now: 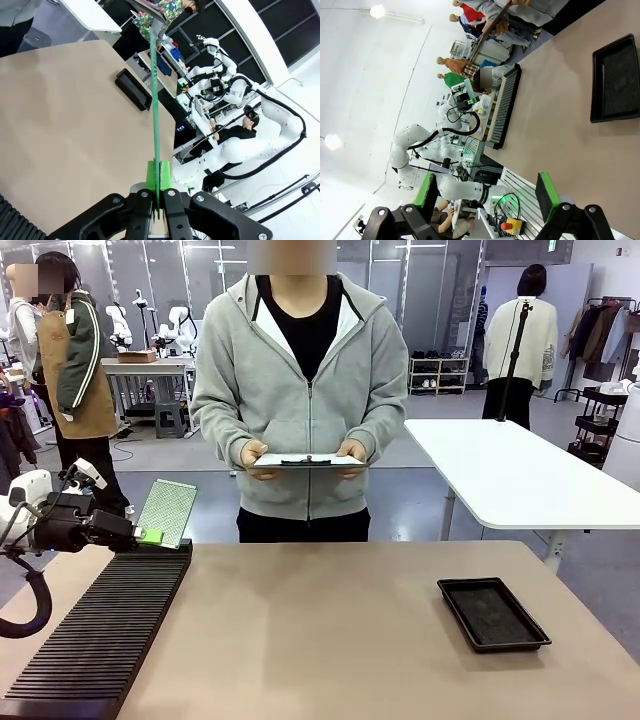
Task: Inspect the PCB.
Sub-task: Pick up the Blank PCB and present it to the human.
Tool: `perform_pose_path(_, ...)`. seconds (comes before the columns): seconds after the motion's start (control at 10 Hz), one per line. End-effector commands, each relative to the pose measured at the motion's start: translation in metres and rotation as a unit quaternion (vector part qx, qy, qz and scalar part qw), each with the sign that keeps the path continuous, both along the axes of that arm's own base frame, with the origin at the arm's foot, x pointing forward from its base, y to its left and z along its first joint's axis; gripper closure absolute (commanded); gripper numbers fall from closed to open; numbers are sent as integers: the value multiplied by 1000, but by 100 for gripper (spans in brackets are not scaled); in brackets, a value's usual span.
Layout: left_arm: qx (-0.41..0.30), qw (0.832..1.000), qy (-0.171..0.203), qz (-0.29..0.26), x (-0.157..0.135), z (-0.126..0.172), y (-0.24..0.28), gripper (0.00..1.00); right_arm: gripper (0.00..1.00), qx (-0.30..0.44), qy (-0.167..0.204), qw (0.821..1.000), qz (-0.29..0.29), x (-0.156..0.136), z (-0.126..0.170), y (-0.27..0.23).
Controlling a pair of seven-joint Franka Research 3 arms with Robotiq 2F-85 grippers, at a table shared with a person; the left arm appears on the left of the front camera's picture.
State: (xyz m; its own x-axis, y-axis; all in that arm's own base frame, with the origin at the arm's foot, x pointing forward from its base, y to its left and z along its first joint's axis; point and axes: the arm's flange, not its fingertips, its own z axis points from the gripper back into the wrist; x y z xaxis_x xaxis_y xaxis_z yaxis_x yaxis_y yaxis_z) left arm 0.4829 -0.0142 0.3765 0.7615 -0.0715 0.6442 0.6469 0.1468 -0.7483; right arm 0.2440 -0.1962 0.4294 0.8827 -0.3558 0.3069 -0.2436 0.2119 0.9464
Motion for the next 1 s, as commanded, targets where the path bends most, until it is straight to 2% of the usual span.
perform_pose_path(0.0, 7, 1000, -3, -2, 1, 4, 1, 97, 0, 1, -6, 1000, 0, 0, 2, -1)
perform_pose_path(0.1, 0, 1000, 0, 0, 0, 0, 0, 97, 0, 1, -6, 1000, 0, 0, 2, -1)
perform_pose_path(0.2, 24, 997, 76, 17, 18, 1, -19, 97, 0, 1, -6, 1000, 0, 0, 2, -1)
perform_pose_path(0.3, 6, 991, 128, 26, 42, 2, -36, 97, 0, 1, -6, 1000, 0, 0, 2, -1)
perform_pose_path(0.4, -3, 987, 154, 38, 62, -3, -47, 97, 0, 1, -6, 1000, 0, 0, 2, -1)
perform_pose_path(0.5, 6, 984, 171, 49, 77, -11, -57, 97, 0, 1, -6, 1000, 0, 0, 2, -1)
perform_pose_path(0.9, -42, 980, 184, 54, 110, -24, -63, 97, 0, 1, -6, 1000, 0, 0, 2, -1)
